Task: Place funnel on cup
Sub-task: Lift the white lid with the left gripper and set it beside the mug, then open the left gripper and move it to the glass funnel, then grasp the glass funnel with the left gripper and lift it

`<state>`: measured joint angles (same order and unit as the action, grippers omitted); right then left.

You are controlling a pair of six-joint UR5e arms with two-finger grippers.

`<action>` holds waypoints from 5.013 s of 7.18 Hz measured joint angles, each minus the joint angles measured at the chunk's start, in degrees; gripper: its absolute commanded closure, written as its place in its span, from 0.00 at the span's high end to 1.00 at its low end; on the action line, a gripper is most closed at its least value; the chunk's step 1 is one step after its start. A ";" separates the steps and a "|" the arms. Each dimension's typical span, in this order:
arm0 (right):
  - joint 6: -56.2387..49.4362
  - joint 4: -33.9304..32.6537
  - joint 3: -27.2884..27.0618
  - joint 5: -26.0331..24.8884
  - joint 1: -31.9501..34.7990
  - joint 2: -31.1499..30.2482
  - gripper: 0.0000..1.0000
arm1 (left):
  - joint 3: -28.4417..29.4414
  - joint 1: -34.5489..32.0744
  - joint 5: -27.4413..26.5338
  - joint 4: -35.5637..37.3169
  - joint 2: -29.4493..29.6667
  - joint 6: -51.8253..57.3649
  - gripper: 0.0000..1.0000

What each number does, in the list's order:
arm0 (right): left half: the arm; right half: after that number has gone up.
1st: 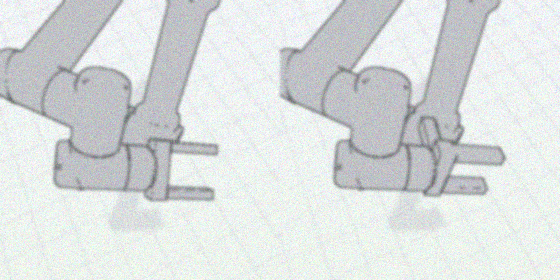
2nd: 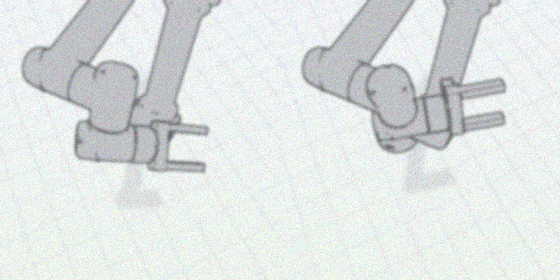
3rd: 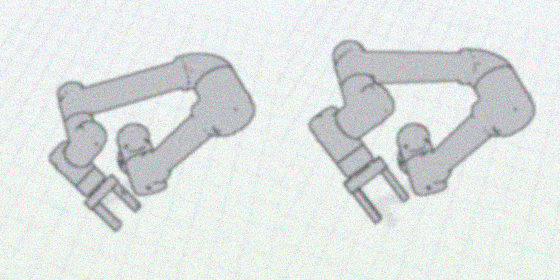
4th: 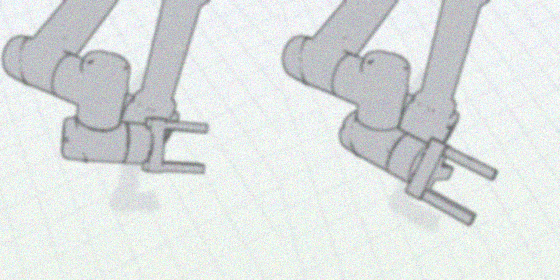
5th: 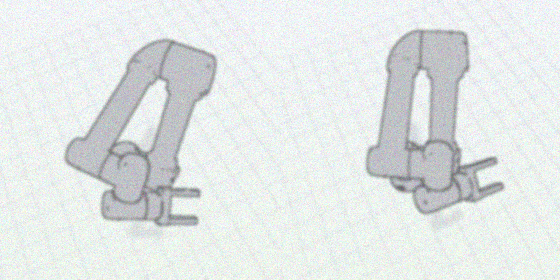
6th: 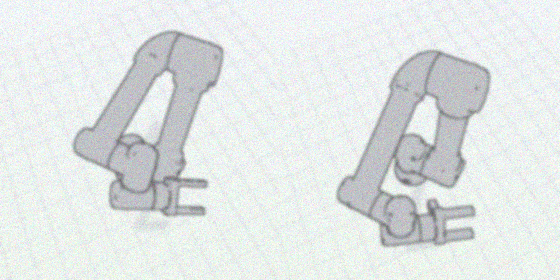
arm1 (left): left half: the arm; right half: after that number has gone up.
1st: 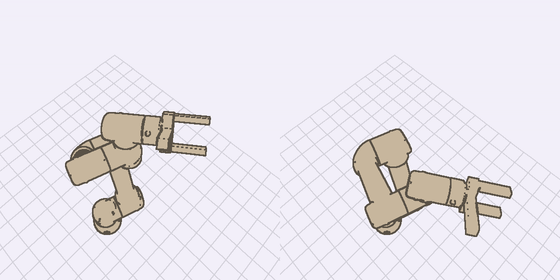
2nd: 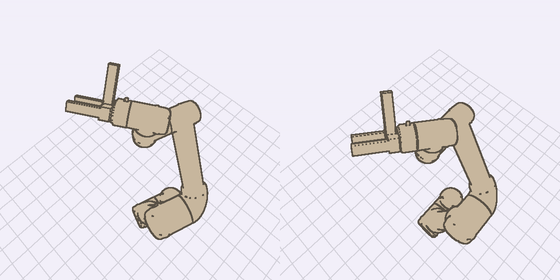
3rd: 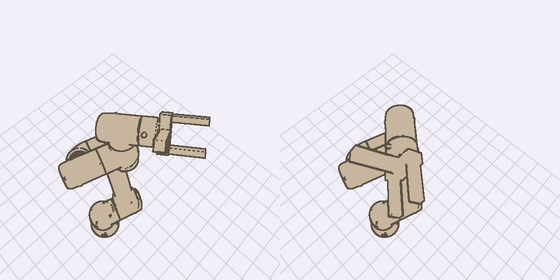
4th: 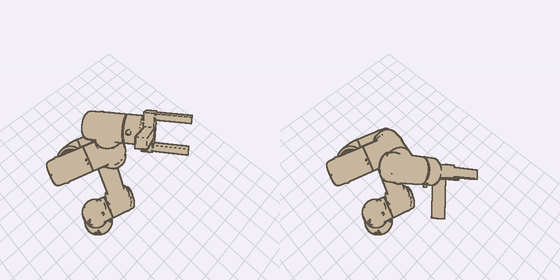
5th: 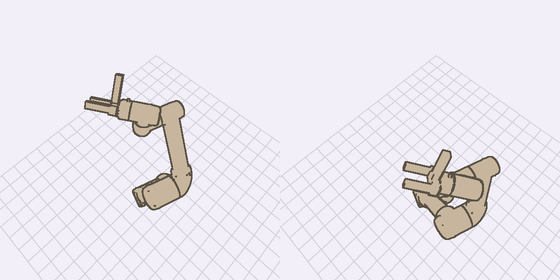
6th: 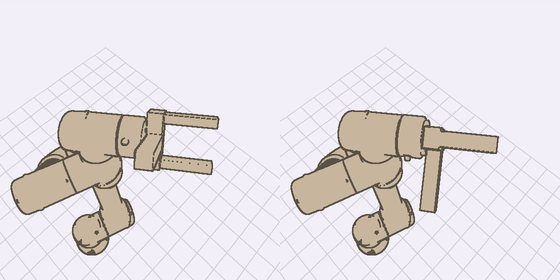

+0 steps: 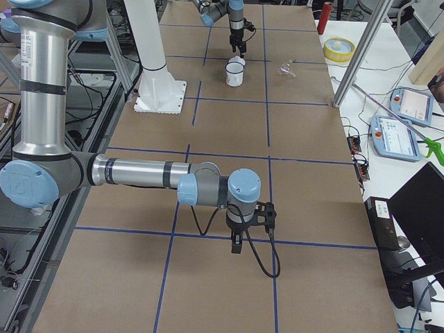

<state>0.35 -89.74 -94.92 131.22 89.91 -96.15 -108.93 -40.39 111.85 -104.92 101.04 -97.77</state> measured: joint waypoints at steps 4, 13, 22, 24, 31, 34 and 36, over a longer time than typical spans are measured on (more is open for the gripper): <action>0.00 0.00 0.00 0.00 0.00 0.00 1.00 | 6.59 -12.07 -0.15 1.15 6.77 8.94 0.99; 0.00 0.00 0.00 0.00 0.00 0.00 1.00 | 29.04 -14.86 -8.58 -35.25 19.39 -32.84 0.99; 0.00 0.00 0.00 0.00 0.00 0.00 1.00 | 38.90 -7.56 -19.11 -43.70 20.12 -37.70 0.91; 0.00 0.00 0.00 0.00 0.00 0.00 1.00 | 40.36 -7.45 -19.20 -44.86 21.13 -37.77 0.89; 0.00 0.00 0.00 0.00 0.00 0.00 1.00 | 42.66 -6.57 -19.29 -45.02 24.44 -37.82 0.00; 0.00 0.00 0.00 0.00 0.00 0.00 1.00 | 42.05 -6.43 -19.40 -45.00 24.47 -37.80 0.00; 0.00 0.00 0.00 0.00 0.00 0.00 1.00 | 36.31 -7.03 -19.07 -42.35 24.04 -37.67 0.00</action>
<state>0.35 -89.74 -94.92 131.22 89.91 -96.15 -72.62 -47.42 92.78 -147.27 125.07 -135.44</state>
